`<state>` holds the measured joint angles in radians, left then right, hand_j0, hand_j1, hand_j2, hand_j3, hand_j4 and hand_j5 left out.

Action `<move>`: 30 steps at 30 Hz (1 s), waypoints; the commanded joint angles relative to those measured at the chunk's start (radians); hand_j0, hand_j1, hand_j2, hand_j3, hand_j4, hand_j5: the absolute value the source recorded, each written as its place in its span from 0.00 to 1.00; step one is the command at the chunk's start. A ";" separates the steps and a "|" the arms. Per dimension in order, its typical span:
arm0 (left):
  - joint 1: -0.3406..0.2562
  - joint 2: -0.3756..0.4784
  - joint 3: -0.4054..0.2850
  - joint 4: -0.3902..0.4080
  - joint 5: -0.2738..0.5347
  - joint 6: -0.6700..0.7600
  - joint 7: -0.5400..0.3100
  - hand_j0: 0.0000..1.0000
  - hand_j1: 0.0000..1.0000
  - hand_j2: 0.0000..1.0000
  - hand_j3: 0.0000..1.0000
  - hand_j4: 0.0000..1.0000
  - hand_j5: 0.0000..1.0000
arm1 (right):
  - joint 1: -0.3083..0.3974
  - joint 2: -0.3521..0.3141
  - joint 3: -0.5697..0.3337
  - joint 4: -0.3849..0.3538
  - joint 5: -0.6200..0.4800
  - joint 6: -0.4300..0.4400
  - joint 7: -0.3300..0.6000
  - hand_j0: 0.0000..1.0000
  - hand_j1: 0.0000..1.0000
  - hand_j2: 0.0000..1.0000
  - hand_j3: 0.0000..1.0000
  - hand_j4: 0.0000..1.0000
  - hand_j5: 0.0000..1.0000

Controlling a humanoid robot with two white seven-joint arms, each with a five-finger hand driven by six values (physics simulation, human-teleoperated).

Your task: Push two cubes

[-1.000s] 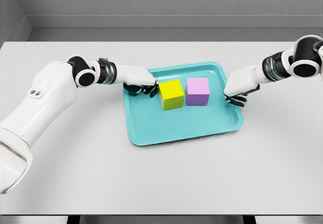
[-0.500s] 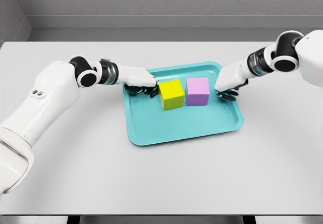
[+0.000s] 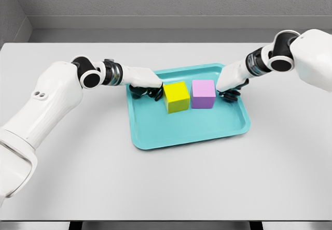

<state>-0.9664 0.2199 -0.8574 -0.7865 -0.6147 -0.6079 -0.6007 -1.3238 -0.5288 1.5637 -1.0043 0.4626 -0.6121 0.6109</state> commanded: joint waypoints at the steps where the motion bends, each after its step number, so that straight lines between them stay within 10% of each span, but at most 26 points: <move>1: 0.000 -0.002 0.008 -0.002 0.038 -0.003 -0.010 0.48 0.48 0.48 0.48 0.48 0.48 | 0.000 0.009 -0.001 0.021 0.001 0.001 0.000 0.14 0.14 0.14 0.14 0.14 0.14; 30: 0.000 0.035 0.032 -0.007 0.046 -0.003 -0.010 0.47 0.47 0.47 0.47 0.47 0.47 | -0.008 0.035 -0.002 0.015 0.036 0.001 0.000 0.14 0.14 0.14 0.14 0.14 0.14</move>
<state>-0.9664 0.2458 -0.8280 -0.7941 -0.5460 -0.6138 -0.6168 -1.3315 -0.4983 1.5627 -0.9874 0.4986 -0.6123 0.6109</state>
